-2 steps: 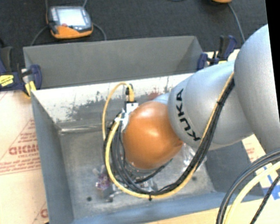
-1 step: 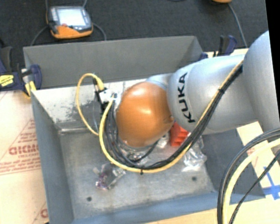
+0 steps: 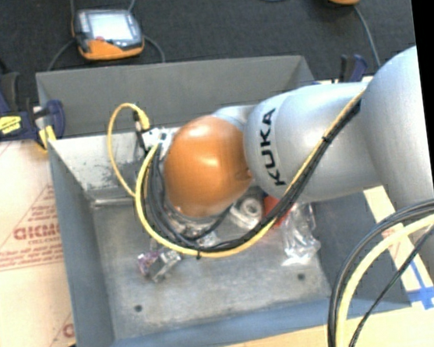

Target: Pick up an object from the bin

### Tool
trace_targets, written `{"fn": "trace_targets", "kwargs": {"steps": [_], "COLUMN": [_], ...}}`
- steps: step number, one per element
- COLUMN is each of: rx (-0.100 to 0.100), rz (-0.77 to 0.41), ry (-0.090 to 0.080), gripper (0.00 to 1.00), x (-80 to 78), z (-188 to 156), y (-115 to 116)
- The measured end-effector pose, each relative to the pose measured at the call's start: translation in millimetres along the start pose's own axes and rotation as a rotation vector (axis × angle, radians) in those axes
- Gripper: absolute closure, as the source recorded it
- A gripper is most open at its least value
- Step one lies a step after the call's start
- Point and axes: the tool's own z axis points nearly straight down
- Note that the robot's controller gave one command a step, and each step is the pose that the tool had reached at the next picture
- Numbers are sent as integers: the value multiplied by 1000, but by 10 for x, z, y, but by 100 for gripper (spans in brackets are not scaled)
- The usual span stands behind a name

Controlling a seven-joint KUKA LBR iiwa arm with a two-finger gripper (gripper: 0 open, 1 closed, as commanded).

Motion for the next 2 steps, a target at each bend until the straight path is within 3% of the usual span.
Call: {"fn": "trace_targets", "kwargs": {"steps": [1,2], "rx": [0,-4], "rz": [23,26], "ry": [0,-3], "gripper": [0,100], "x": [-16,-29], "z": [-1,-4], "y": [-373,-360]}}
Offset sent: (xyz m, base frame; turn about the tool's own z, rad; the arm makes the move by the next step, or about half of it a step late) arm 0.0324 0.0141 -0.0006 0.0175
